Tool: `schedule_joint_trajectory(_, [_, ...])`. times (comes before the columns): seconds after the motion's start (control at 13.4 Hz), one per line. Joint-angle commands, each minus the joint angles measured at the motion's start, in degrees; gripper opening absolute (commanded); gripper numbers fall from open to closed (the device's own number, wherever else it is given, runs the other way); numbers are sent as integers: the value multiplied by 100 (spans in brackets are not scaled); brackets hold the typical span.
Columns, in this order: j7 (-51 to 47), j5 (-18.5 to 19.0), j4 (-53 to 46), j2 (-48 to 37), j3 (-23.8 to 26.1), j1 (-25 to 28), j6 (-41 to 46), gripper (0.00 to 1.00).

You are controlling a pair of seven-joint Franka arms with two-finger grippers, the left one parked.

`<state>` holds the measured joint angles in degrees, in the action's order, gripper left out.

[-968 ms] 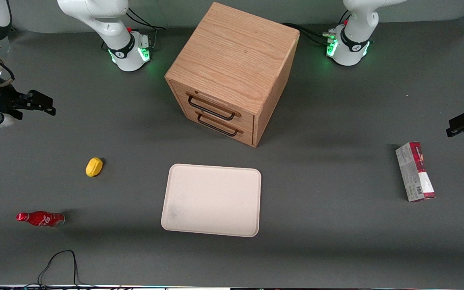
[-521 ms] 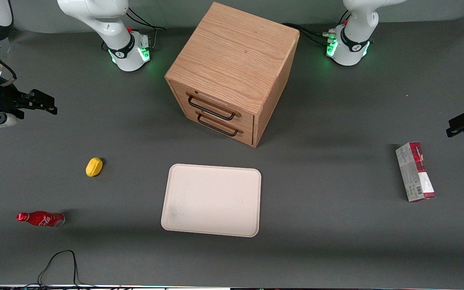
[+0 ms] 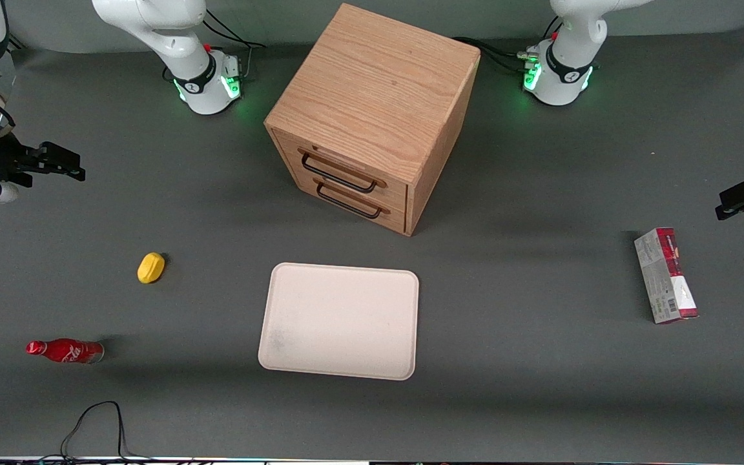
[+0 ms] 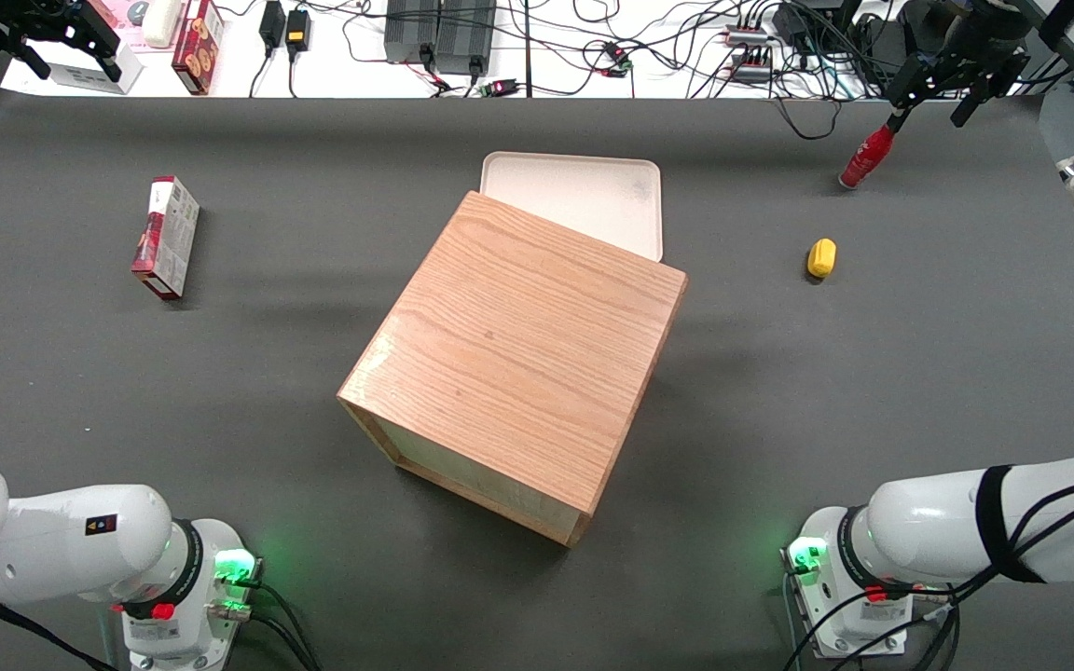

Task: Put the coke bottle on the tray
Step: 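Move the right gripper toward the red Coca-Cola bottle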

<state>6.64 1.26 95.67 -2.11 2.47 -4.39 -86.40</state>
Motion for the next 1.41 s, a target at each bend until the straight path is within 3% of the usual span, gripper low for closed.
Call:
schedule_joint_trajectory(0.0, [-66,-12,-539,385,-1,-18,237,100])
schedule_joint_trajectory(0.37, [-49,-3,-1838,1429,-19,-166,562,100])
schedule_joint_trajectory(0.67, [74,24,-3874,3273,-19,-852,493,100])
schedule_joint_trajectory(0.82, [669,269,-4721,4197,-19,-1107,196,100])
schedule_joint_trajectory(1.34, [1024,524,-4847,4894,25,-1117,-772,100])
